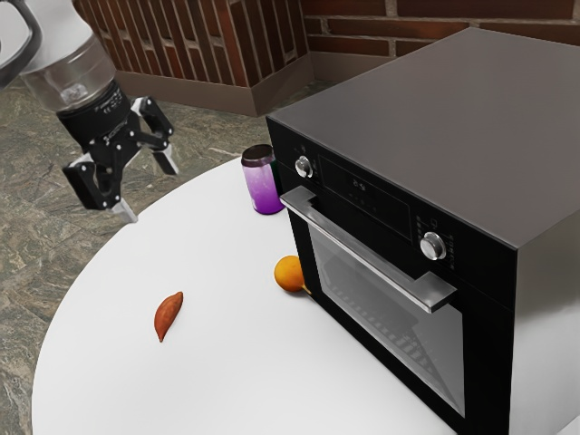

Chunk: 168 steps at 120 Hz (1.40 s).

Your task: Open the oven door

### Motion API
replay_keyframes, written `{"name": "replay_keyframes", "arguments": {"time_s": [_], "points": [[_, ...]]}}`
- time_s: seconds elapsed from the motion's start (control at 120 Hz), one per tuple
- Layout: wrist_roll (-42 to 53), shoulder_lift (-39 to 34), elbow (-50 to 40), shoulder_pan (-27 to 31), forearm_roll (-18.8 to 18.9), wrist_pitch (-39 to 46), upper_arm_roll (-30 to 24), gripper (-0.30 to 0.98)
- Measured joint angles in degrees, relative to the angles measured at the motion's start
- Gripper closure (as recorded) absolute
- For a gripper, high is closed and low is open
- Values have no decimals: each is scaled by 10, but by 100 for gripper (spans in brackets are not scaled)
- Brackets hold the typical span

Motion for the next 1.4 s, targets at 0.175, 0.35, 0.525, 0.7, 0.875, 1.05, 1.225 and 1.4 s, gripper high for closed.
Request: {"name": "replay_keyframes", "arguments": {"time_s": [0.175,0.35,0.525,0.7,0.875,1.05,1.225,1.4], "points": [[-76,-139,-119,-23,-2,9,1,0],[-133,-345,-228,-65,18,-51,-8,0],[-175,-391,-301,-149,37,60,-54,0],[-194,-365,-305,-157,23,175,-108,0],[-187,-331,-302,-153,22,247,-163,0],[-180,-316,-313,-141,20,292,-190,0],[-161,-293,-316,-111,19,314,-211,0],[-134,-275,-314,-86,22,324,-244,0]]}}
